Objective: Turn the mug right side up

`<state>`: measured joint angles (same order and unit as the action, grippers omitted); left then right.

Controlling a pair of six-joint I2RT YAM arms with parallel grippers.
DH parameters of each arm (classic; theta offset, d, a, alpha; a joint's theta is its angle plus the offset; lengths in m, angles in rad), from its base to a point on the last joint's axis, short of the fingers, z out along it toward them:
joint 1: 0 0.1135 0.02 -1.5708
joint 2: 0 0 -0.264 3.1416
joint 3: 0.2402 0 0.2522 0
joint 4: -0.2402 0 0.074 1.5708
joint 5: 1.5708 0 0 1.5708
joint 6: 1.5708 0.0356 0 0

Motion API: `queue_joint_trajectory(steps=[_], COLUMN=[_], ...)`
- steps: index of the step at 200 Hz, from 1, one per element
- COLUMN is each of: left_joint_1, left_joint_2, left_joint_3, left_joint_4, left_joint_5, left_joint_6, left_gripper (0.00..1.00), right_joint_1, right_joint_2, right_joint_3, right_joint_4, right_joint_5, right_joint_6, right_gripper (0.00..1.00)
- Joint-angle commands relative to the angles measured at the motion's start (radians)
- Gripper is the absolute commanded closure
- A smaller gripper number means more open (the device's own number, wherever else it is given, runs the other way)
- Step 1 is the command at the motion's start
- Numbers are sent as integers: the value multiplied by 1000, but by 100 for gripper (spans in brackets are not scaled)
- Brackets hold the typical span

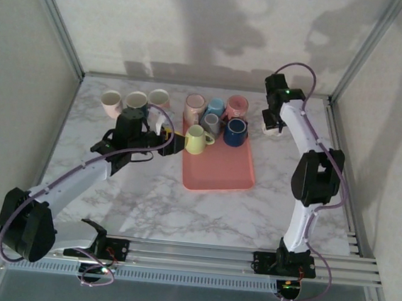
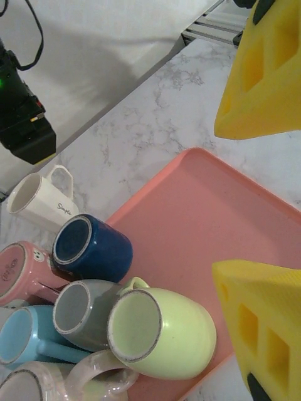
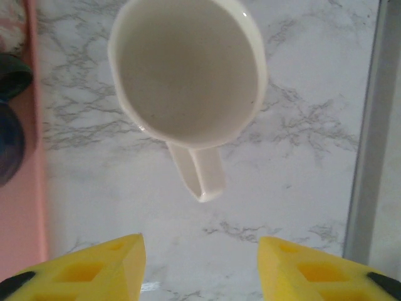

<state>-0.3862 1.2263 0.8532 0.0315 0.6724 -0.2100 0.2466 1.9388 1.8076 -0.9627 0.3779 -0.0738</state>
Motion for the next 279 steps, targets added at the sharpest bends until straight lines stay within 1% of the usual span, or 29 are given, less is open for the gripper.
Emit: queue_joint_trajectory(steps=[1,14,33,47,59,63,89,106,114,140,165,223,259,279], left_joint_1=[-3,-3,-3,-3,-3,-3,-3,-3,-2,-2,-2,2,1,3], left_joint_2=[-51,-70,-96,-113,-127,-129,-137,-147,-152,-168,-172,-151,-124,-116], left_joint_3=[-20,-28,-45,-70,-90,-95,-116,-124,-127,-140,-152,-166,-155,-152], left_joint_4=[-3,-21,-46,-45,-46,-45,-65,-70,-70,-70,-65,-68,-69,-64], left_joint_5=[-30,-57,-114,-146,-174,-183,-226,-240,-244,-258,-256,-253,-254,-253], left_joint_6=[-13,-14,-25,-41,-60,-64,-81,-90,-91,-92,-86,-42,-24,-20], left_gripper=[47,46,46,46,45,45,45,46,46,45,45,45,45,45], right_joint_1=[-2,0,-1,1,7,12,82,152,174,198,211,224,229,231], right_joint_2=[-124,-224,-360,-436,-469,-475,-464,-420,-393,-300,-239,-90,-57,-35], right_joint_3=[-100,-204,-344,-440,-506,-524,-602,-631,-637,-636,-638,-516,-487,-464], right_joint_4=[62,152,272,342,382,394,452,472,495,601,716,753,819,818], right_joint_5=[-163,-273,-398,-542,-712,-751,-884,-865,-854,-884,-911,-912,-882,-875], right_joint_6=[14,-15,-52,-98,-156,-176,-333,-542,-613,-757,-875,-970,-931,-924], right_gripper=[48,48,48,48,47,47,46,47,46,46,42,43,43,43])
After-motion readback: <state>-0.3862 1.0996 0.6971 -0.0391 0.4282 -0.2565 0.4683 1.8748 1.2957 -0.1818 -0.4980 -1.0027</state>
